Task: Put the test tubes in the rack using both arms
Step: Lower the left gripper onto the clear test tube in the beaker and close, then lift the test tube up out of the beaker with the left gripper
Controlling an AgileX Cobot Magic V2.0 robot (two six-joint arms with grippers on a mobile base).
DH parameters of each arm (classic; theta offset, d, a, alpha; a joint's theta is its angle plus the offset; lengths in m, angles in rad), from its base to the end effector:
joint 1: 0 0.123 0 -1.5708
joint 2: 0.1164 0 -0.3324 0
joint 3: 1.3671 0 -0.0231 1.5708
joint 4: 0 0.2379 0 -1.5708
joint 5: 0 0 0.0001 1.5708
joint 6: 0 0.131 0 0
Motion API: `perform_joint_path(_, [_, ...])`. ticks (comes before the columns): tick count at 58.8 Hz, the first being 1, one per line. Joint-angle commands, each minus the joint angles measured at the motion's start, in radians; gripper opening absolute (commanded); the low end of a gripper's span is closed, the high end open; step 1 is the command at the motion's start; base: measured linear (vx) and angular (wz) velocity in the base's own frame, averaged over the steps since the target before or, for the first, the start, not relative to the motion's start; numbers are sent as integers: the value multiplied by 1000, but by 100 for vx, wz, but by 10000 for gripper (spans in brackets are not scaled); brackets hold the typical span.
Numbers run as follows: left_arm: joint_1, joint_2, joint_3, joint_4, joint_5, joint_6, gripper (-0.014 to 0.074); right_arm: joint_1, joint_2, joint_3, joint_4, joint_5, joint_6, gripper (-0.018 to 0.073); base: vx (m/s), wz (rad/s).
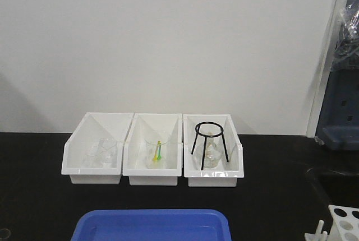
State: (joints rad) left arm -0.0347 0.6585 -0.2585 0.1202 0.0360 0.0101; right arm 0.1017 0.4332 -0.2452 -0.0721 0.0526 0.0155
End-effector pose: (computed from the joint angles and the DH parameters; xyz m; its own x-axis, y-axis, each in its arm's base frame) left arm 0.1190 -0.0036 0.2595 -0.3344 0.1415 -0.9318 0.0747 0.9895 0.1235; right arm 0.0846 0.0081 0.2756 -0.1460 -0.0717 -0.9867 -0.1062 0.9927 -0.0564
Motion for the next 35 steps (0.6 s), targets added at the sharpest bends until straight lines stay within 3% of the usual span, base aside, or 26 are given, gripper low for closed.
perform_joint_path(1, [-45, 66, -26, 8, -101, 60, 578, 1, 11, -36, -1, -89, 0, 538, 0, 0])
perform_joint_path(9, [-86, 165, -26, 9, -159, 70, 578, 1, 11, -36, -1, -90, 0, 537, 0, 0])
perform_joint_path(23, [-88, 338, -28, 9, -404, 122, 578, 1, 11, -36, -2, -87, -1, 537, 0, 0])
perform_joint_path(35, [-88, 478, -30, 6, -503, 148, 578, 1, 11, -36, -4, -88, -1, 537, 0, 0])
